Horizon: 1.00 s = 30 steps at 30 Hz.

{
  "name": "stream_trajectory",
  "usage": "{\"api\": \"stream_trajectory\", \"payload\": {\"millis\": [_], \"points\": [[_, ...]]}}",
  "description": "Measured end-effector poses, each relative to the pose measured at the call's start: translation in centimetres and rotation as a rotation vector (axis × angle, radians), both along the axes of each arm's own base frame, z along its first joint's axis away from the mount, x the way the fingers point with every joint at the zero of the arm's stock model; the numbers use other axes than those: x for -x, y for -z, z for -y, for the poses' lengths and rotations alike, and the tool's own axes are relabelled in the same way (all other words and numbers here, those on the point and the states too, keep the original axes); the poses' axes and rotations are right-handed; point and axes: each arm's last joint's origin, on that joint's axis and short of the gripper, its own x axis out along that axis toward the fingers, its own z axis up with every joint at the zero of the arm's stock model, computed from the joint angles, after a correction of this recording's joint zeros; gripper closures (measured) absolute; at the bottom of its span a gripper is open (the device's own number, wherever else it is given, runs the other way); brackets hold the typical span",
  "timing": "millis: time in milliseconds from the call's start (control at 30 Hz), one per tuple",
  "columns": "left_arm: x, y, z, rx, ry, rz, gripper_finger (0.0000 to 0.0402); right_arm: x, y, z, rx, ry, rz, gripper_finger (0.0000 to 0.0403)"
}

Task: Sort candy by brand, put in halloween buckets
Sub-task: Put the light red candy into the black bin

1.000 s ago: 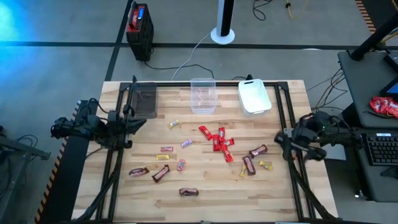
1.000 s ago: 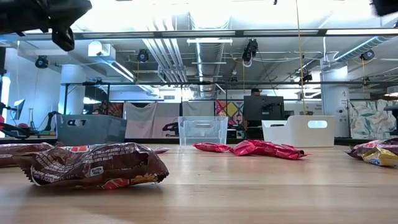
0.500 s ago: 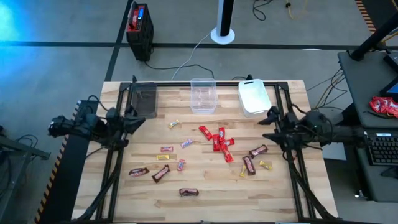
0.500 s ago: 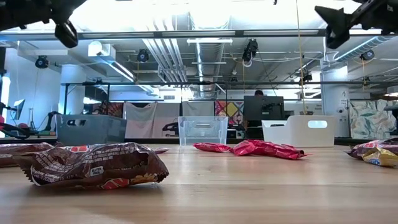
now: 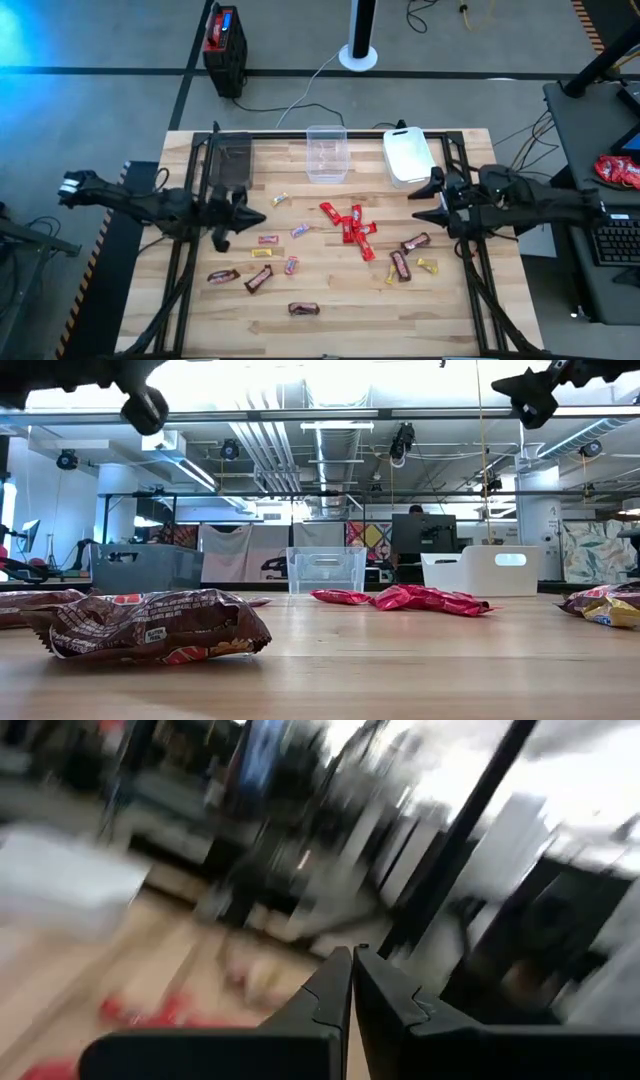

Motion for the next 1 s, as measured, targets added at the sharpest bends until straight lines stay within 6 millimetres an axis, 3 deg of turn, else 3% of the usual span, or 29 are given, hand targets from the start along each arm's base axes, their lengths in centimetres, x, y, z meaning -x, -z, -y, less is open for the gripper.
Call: {"api": "stream_trajectory", "payload": {"millis": [167, 333, 533, 733, 1000], "points": [[-0.4, -0.5, 0.1, -0.095, -0.026, -0.448, 0.0402, -0.7, -0.3, 0.1, 0.038, -0.010, -0.023, 0.0138], [-1.2, -0.5, 0.3, -0.223, -0.004, -0.716, 0.0402, -1.1, -0.4, 0.1, 0.060, -0.016, -0.023, 0.0138], [-2.6, 2.8, 1.0, -0.322, 0.152, -0.878, 0.0402, -1.1, -0.7, 0.1, 0.051, -0.012, 0.011, 0.0138], [-2.9, 6.3, 1.0, -0.343, 0.127, -1.008, 0.0397, -1.2, -0.8, 0.1, 0.041, -0.010, 0.017, 0.0138], [-3.9, 7.9, 1.0, -0.388, 0.052, -1.013, 0.0338, -1.4, -0.7, 0.1, 0.042, -0.010, 0.010, 0.0138]]}}
